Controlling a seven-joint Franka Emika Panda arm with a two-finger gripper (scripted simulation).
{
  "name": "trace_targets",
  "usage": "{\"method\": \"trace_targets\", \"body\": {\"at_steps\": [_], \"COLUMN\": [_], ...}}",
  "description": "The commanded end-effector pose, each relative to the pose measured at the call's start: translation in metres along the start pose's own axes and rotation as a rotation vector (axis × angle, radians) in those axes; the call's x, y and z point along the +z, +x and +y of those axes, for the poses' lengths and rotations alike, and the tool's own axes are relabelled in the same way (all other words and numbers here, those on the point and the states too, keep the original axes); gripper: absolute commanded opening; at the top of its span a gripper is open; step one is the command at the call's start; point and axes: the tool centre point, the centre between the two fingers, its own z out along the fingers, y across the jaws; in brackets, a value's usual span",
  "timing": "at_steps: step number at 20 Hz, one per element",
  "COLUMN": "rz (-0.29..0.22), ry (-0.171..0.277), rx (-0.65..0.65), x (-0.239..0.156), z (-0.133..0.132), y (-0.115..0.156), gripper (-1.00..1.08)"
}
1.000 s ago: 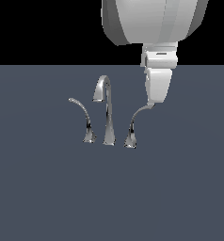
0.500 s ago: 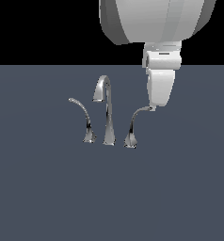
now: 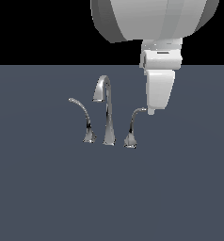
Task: Turn on the faucet by rotating a designated handle.
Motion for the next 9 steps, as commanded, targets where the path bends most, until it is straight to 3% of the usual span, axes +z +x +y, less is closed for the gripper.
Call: {"method": "trace_targets", "body": {"at_steps": [1, 9], "rz": [-0.001, -0.001], "ry": [-0.003, -0.006], "rx": [-0.010, -0.019], "x": [0.000, 0.000], "z": [0.006, 0.024], "y": [-0.014, -0.050], "gripper": [-1.00, -1.00]}}
